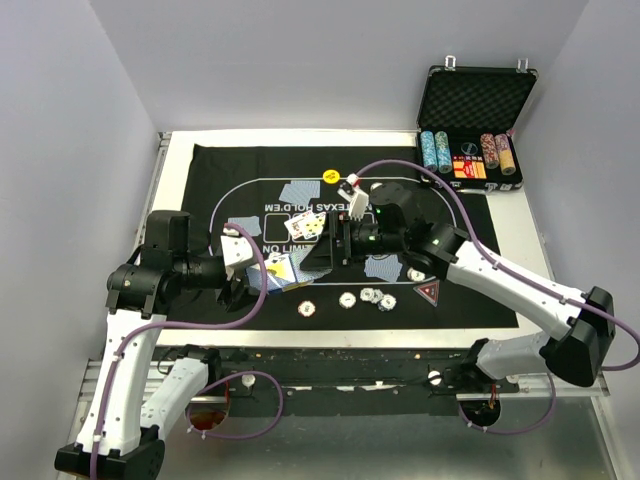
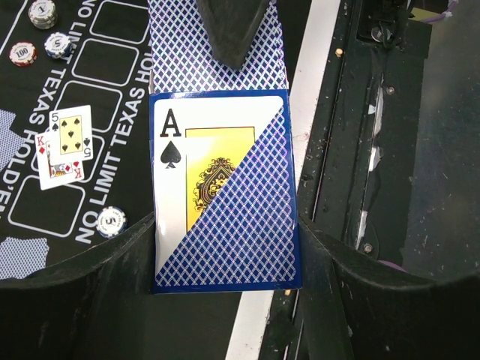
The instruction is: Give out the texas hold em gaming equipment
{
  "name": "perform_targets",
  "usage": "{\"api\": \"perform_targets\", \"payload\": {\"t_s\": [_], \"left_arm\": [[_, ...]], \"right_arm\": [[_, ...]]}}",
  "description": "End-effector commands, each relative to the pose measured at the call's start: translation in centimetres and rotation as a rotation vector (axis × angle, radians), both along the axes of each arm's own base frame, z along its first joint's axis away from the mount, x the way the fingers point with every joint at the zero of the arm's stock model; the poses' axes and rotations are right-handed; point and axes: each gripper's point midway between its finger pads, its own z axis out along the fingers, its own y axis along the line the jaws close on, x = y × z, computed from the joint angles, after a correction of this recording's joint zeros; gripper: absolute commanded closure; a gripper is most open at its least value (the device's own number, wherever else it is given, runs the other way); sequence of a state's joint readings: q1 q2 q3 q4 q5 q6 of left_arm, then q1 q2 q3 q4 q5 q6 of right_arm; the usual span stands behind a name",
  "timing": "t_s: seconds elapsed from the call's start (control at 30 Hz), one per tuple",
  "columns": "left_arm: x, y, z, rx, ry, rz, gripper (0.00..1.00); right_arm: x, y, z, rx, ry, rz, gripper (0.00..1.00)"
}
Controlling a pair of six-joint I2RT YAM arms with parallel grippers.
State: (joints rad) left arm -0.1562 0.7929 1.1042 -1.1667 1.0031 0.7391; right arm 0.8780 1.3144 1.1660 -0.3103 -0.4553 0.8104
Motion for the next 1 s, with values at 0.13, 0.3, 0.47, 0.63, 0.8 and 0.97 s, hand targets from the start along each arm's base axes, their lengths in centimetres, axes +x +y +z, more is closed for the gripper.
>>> {"api": "perform_targets", "payload": {"t_s": [0.13,0.3,0.47,0.63,0.8,0.97], "left_arm": [[-0.1,-0.4,1.3,-0.040,-0.047,-0.022,0.80],[-0.1,-0.5,1.5,-0.045,-0.051,-0.024,0.80],[-0.1,-0.6,1.6,-0.051,-0.050,-0.026,0.80],[0.0,-0.6,1.7,-0.052,-0.053,-0.025,0.80],[0.0,-0.6,1.7,-0.053,-0.053,-0.023,0.80],[0.0,-0.5,1.7,-0.050,-0.055,-0.023,0.80]], "right_arm": [[0.8,-0.1,-1.0,-0.056,-0.005,-0.037,0.28],[0.8,-0.9,-0.9,-0.078,-0.009,-0.068,0.32],[0.9,-1.9,-0.7,-0.106,-0.025,-0.100,0.33],[1.0,-2.5,-1.0,-0.134,-0.032,-0.115,0.34],[1.5,-3.4,-0.6,-0.177,-0.064,-0.143,0.36],[1.7,-3.8,0.6,-0.185,-0.093,-0.161,0.39]]}}
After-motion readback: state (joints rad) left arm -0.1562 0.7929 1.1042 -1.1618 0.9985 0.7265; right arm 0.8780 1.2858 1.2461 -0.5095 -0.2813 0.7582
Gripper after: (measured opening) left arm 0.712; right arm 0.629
